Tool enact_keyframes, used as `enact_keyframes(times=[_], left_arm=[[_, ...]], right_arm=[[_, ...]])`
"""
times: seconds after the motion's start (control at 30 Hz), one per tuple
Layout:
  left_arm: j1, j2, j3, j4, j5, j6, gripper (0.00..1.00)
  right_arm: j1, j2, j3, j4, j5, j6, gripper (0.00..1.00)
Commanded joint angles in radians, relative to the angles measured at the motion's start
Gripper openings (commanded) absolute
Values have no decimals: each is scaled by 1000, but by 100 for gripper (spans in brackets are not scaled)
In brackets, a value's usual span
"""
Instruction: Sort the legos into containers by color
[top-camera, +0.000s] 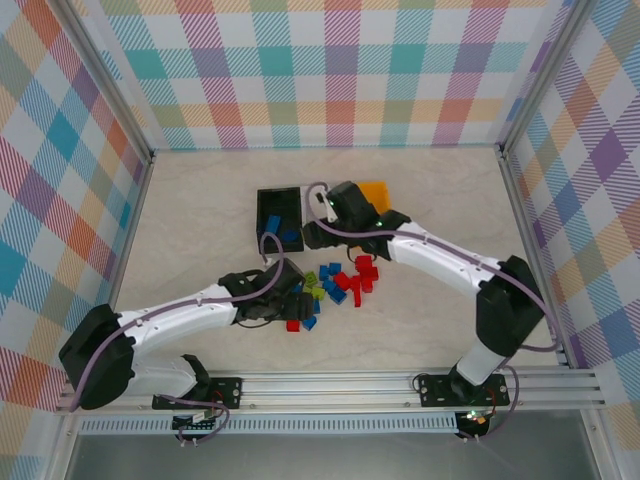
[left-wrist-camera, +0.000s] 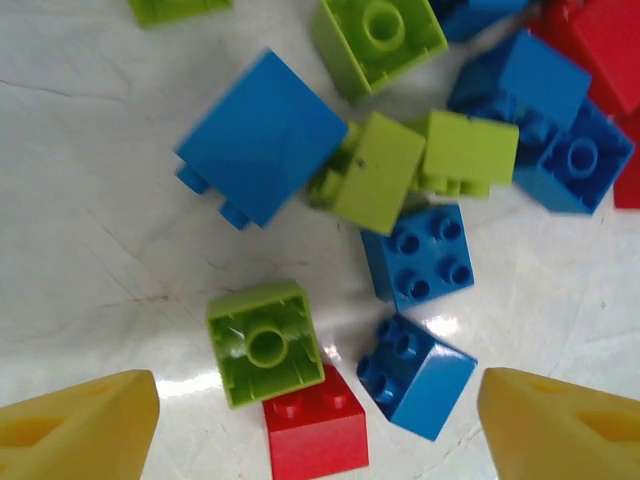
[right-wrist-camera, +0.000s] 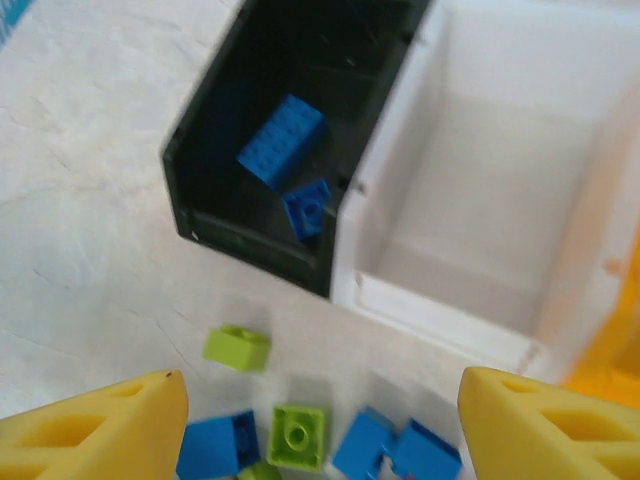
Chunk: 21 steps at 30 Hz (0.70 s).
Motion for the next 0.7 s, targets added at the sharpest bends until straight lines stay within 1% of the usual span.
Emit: enact_keyframes(times=[0.0, 0.17, 0.23, 0.33, 0.47, 0.67], left_arm=[[-30, -1, 8, -20, 20, -21, 78], [-71, 30, -25, -8, 44, -47, 70], [-89, 52, -25, -12, 51, -58, 66], [-102, 59, -32, -36, 42, -76, 65], [-105, 36, -52, -68, -4, -93, 63], [-105, 82, -60, -30, -27, -85, 62]], right_arm=[[-11, -67, -96, 57, 16, 43, 72], [-25, -130, -188, 76, 26, 64, 72], [-30, -147, -209, 83, 24, 68, 72], [-37, -161, -223, 82, 22, 67, 72], [-44, -176, -237, 84, 19, 69, 72], [-55, -201, -255, 86, 19, 72, 72]])
